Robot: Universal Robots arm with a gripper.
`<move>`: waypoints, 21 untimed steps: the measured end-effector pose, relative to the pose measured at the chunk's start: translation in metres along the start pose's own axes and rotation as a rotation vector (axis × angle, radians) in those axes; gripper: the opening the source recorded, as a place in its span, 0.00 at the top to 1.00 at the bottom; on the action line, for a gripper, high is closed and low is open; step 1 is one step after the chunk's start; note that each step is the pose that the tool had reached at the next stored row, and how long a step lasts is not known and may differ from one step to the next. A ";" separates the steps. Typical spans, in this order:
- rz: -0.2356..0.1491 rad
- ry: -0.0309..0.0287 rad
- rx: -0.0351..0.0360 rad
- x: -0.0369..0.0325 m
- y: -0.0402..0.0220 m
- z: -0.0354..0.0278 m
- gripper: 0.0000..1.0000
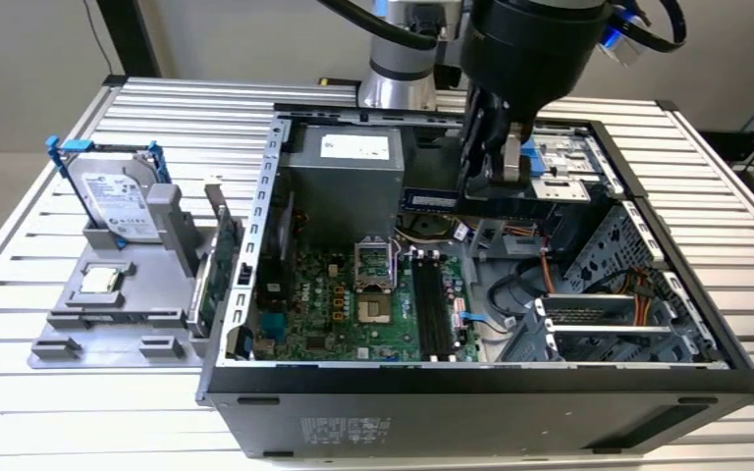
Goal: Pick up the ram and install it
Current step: 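Insert the ram into the slot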
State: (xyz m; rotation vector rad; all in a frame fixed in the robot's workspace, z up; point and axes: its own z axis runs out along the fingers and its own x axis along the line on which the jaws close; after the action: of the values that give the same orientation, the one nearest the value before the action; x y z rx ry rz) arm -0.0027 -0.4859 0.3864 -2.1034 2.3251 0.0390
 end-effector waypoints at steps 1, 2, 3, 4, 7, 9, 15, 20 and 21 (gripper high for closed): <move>0.000 -0.0001 0.0000 0.0000 0.0000 0.0000 1.00; 0.000 -0.0003 0.0001 -0.0001 0.0000 0.0001 1.00; 0.000 -0.0002 0.0000 -0.0001 -0.0001 0.0001 1.00; 0.000 -0.0002 0.0000 -0.0001 -0.0001 0.0001 1.00; 0.000 -0.0001 0.0000 -0.0016 -0.0002 0.0002 1.00; 0.000 -0.0001 0.0001 -0.0080 0.0002 0.0005 1.00; 0.000 0.0005 0.0001 -0.0348 0.0024 0.0019 1.00; 0.000 0.0014 0.0002 -0.0494 0.0031 0.0029 1.00; -0.001 0.0016 0.0002 -0.0494 0.0026 0.0029 1.00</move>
State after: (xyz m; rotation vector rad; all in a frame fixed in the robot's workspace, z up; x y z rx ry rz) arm -0.0004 -0.4364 0.3846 -2.1049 2.3252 0.0371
